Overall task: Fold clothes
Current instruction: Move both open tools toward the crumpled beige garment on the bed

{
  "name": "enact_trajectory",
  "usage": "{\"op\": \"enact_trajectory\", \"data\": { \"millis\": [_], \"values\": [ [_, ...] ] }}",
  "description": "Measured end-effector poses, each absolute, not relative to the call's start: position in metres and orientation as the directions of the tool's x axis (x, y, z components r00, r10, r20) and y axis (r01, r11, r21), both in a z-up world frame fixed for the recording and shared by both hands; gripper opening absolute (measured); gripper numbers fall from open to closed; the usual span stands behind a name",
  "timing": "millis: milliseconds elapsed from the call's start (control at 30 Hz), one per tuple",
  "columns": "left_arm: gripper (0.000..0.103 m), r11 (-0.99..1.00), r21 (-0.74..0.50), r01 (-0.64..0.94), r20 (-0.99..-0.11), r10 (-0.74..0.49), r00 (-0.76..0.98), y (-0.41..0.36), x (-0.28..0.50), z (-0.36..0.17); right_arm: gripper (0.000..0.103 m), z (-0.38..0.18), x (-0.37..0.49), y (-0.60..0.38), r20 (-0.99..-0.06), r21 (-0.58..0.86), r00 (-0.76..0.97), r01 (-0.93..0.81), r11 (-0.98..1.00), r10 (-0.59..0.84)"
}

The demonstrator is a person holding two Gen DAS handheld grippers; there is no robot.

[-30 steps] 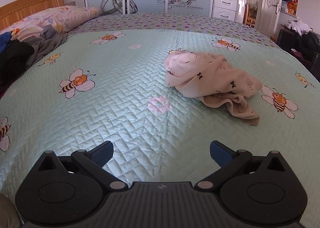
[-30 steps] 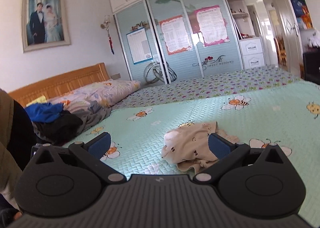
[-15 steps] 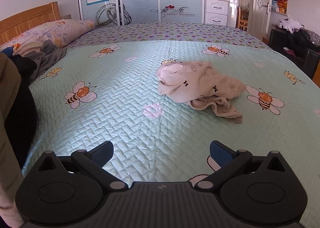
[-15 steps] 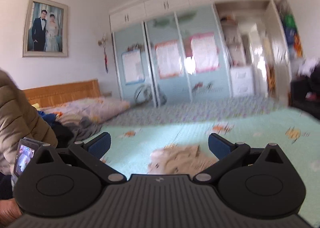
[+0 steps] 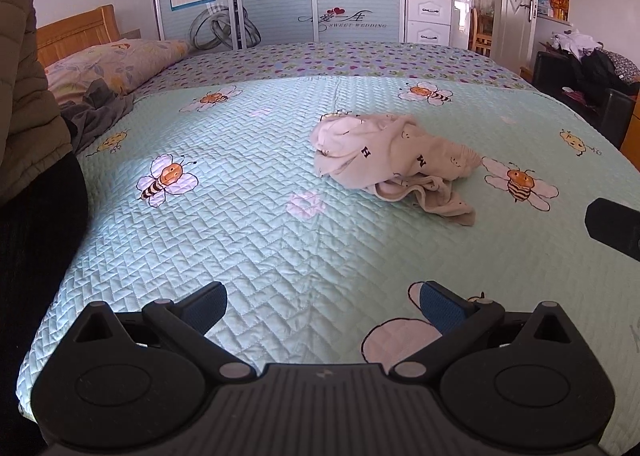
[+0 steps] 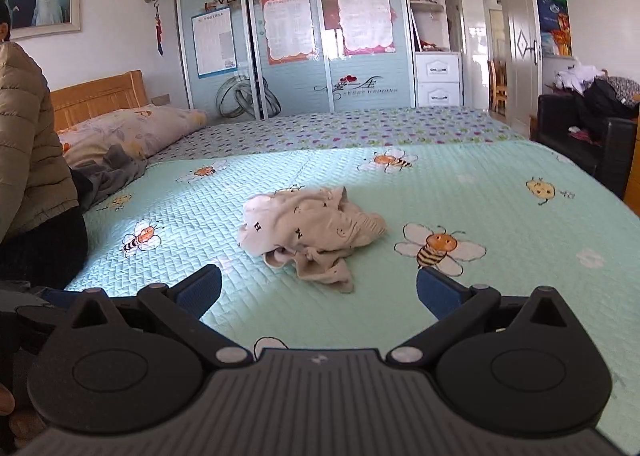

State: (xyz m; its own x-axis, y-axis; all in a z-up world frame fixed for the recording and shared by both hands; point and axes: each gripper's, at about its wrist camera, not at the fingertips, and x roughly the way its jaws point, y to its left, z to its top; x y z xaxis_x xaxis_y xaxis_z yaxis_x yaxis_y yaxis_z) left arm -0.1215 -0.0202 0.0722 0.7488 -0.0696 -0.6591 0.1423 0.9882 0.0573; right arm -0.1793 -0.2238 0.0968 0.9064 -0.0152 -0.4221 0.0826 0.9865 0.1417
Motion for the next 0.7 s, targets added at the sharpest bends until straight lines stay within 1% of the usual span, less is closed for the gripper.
{"op": "enact_trajectory", "data": {
  "millis": [433,700],
  "values": [
    [0.102,0.985,0.058,0.162,-0.679,-0.08,0.73,-0.029,-0.132,0.067,0.103,0.084,-0.181,-0.226,-0.466,0.18,0.885,0.071,0.981,0.021],
    [0.102,0.985,0.056,0.166,-0.688,-0.082,0.721,-0.03,-0.135,0.066,0.103,0.087,-0.186,-0.227,-0.47,0.195,0.882,0.074,0.978,0.027]
  ]
}}
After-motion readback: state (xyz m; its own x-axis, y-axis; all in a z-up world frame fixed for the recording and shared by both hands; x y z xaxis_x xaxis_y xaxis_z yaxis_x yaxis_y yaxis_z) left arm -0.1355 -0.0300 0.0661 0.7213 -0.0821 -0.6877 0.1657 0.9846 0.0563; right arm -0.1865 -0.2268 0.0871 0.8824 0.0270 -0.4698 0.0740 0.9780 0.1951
